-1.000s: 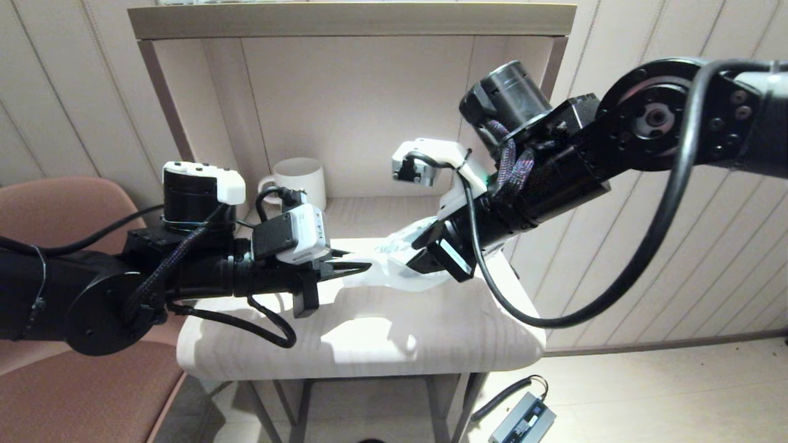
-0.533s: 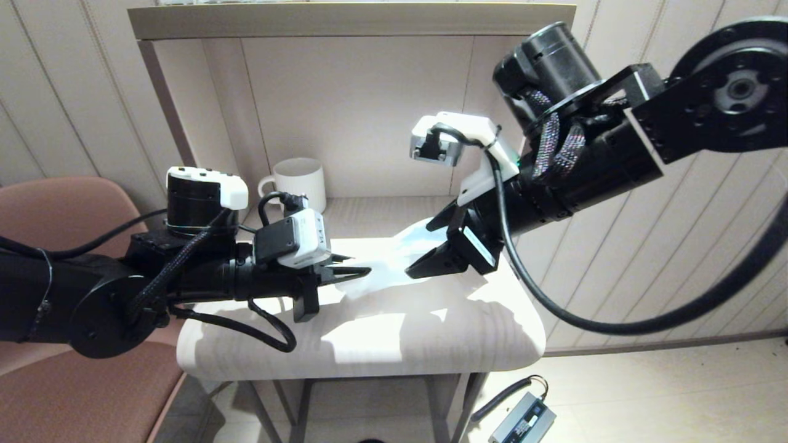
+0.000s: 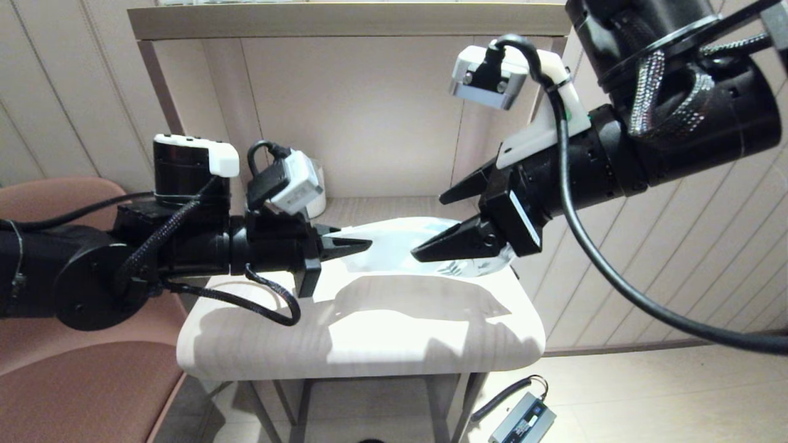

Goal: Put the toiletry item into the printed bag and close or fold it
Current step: Close the strorage bag and place it on the desk

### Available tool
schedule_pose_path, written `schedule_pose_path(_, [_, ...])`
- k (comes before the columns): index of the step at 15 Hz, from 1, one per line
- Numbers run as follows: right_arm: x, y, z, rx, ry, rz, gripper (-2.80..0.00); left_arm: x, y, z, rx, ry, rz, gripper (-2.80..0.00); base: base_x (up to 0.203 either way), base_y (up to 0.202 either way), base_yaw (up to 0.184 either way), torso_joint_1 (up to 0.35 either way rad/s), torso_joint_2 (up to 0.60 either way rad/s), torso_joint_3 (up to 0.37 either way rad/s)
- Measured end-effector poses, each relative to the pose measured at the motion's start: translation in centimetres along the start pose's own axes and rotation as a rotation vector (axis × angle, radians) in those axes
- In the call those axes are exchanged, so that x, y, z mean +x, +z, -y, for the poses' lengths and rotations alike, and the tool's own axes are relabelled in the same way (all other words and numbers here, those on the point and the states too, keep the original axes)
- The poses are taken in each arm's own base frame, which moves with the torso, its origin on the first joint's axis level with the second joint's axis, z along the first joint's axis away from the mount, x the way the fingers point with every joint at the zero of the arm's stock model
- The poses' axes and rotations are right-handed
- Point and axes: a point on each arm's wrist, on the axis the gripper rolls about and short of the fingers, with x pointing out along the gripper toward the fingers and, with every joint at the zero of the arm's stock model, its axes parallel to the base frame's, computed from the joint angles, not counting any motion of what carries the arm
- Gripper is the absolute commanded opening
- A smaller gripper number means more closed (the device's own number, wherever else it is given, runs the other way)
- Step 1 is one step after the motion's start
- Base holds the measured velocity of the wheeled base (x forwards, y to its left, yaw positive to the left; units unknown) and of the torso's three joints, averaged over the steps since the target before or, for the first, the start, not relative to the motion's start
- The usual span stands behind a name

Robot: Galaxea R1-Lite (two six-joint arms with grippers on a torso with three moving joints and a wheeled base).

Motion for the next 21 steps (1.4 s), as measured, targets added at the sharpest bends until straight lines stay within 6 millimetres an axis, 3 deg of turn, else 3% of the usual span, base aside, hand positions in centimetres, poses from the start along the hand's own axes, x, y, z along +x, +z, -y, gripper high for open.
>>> schedule_pose_path(2, [0.4,0.6,0.3,0.045,-0.012,0.063,0.00,-0.5,1.6,-0.3,-0.134,-0.037,-0.022,-2.80,0.000,0.000,0.000,0.000,0.00,0.000])
schedule_pose_path(5, [1.5,0.5,0.6,0.045,0.028,0.071,0.00,-0.8,2.7,-0.4,-0.174,-0.124,-0.029,-2.80,0.000,0.000,0.000,0.000,0.00,0.000])
schedule_pose_path(12, [3.8,0.7,1.1,-0.057,0.073,0.070,0.00,0.3,0.7,-0.1,-0.027,-0.202,-0.106,-2.80,0.000,0.000,0.000,0.000,0.00,0.000])
schedule_pose_path(21, [6.5,0.4,0.2,-0.104,0.124,0.040,0.00,0.6,1.1,-0.6,0.017,-0.218,-0.117,-2.80,0.000,0.000,0.000,0.000,0.00,0.000])
